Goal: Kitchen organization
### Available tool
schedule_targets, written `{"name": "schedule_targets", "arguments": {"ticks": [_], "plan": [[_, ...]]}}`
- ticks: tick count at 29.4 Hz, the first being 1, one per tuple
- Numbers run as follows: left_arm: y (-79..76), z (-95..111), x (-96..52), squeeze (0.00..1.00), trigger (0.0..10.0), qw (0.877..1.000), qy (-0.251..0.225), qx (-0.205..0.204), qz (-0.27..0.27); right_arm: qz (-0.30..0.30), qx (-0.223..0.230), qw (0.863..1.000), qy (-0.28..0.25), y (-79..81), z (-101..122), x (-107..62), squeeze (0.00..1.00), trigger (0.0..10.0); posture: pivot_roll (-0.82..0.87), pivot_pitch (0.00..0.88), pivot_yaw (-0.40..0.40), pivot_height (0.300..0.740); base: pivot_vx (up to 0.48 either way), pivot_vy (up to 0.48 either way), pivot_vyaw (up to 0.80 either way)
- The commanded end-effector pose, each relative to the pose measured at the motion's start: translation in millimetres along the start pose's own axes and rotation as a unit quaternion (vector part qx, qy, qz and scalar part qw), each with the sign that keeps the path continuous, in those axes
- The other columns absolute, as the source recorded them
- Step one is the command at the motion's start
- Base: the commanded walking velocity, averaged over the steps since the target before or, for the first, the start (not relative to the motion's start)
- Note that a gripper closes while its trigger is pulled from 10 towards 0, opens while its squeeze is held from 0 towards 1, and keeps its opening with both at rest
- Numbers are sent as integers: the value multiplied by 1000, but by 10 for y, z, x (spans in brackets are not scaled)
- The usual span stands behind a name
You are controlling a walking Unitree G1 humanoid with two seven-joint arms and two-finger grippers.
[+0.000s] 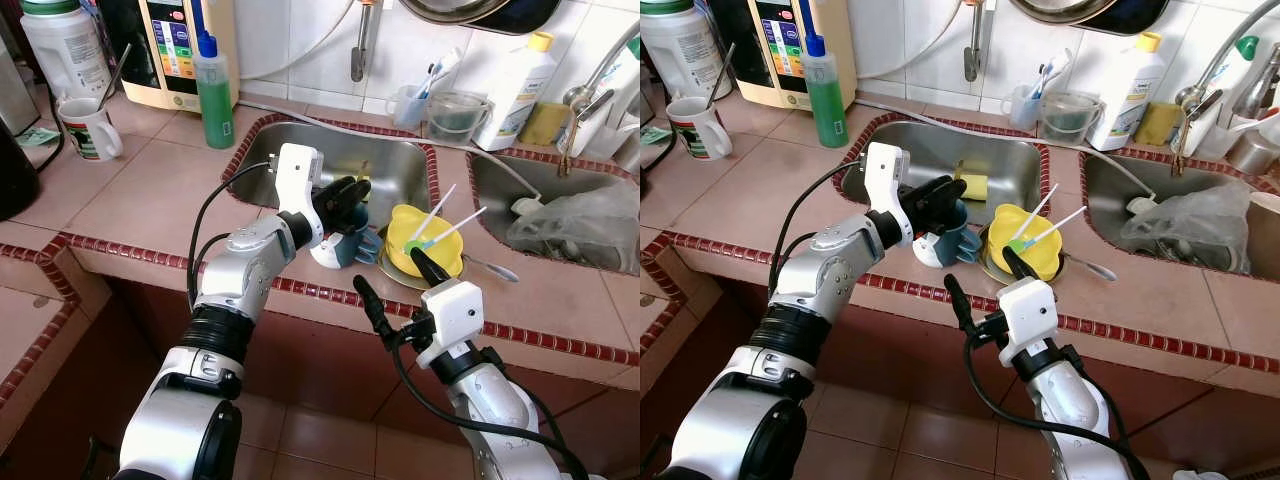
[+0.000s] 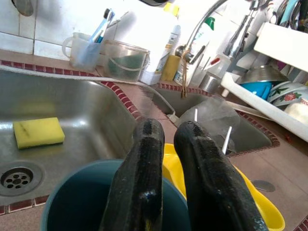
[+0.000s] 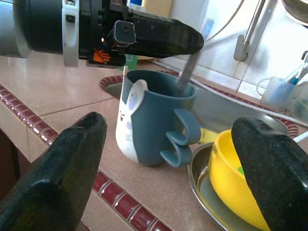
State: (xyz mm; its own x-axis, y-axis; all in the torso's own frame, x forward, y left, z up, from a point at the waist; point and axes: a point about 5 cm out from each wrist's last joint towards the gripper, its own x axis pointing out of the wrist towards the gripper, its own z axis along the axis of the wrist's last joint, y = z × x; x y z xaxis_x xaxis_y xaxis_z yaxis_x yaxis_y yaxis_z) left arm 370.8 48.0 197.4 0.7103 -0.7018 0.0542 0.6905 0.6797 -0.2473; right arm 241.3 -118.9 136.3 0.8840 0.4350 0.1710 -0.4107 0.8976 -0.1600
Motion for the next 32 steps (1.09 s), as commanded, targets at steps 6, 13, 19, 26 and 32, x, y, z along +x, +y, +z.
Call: {"name": "schedule_targets", "arguments": {"ticks": [6,13,19,26,32], "plan": [[-44,26,17,0,0,1000,2,14,-11,-7,-4,1000,-15,-18,66,7,0,10000,4,38,-21,740,0,0,0],[-25,12,26,0,10000,1000,7,25,-8,-8,-5,1000,-15,-23,65,10,0,10000,3,37,-20,740,0,0,0],[41,31,0,1000,10000,1000,6,15,1,-8,7,1000,-12,-25,53,10,0,10000,6,36,-23,740,0,0,0],[39,23,-2,1000,10000,1000,10,16,-9,-12,3,1000,-15,-48,73,16,0,10000,2,37,-26,740,0,0,0],[40,47,47,1000,10000,999,16,32,2,-12,5,1000,-17,-46,79,19,0,10000,3,38,-27,740,0,0,0]]}}
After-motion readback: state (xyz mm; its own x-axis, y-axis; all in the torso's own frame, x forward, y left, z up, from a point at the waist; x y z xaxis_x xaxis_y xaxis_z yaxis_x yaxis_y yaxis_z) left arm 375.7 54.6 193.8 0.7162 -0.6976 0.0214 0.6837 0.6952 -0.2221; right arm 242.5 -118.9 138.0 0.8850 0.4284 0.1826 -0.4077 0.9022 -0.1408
